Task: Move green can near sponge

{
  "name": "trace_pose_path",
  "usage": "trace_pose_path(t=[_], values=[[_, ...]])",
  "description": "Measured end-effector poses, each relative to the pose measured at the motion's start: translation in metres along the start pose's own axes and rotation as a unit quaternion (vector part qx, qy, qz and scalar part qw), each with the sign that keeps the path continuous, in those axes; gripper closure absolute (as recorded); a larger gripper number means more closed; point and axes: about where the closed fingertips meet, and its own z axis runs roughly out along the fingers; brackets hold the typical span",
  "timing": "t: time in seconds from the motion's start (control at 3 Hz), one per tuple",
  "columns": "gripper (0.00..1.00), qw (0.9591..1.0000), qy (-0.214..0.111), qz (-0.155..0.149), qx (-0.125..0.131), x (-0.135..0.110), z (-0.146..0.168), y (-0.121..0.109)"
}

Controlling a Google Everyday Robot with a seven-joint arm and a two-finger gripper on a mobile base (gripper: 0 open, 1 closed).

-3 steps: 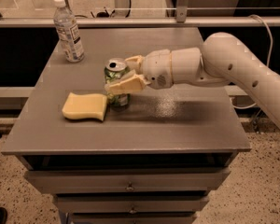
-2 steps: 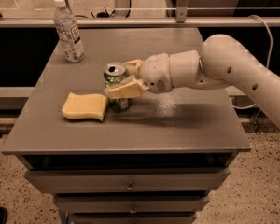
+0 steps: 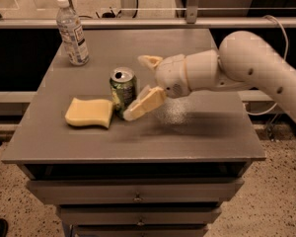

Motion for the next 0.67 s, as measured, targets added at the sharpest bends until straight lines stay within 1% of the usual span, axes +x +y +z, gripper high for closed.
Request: trace_pose_path(t=[0.33, 0.67], values=[[0.00, 0.9961, 0.046, -0.009, 0.074, 0.0120, -0.0398, -0.0338], [0.00, 0.9945, 0.056, -0.011, 0.087, 0.0160, -0.0475, -0.0400]])
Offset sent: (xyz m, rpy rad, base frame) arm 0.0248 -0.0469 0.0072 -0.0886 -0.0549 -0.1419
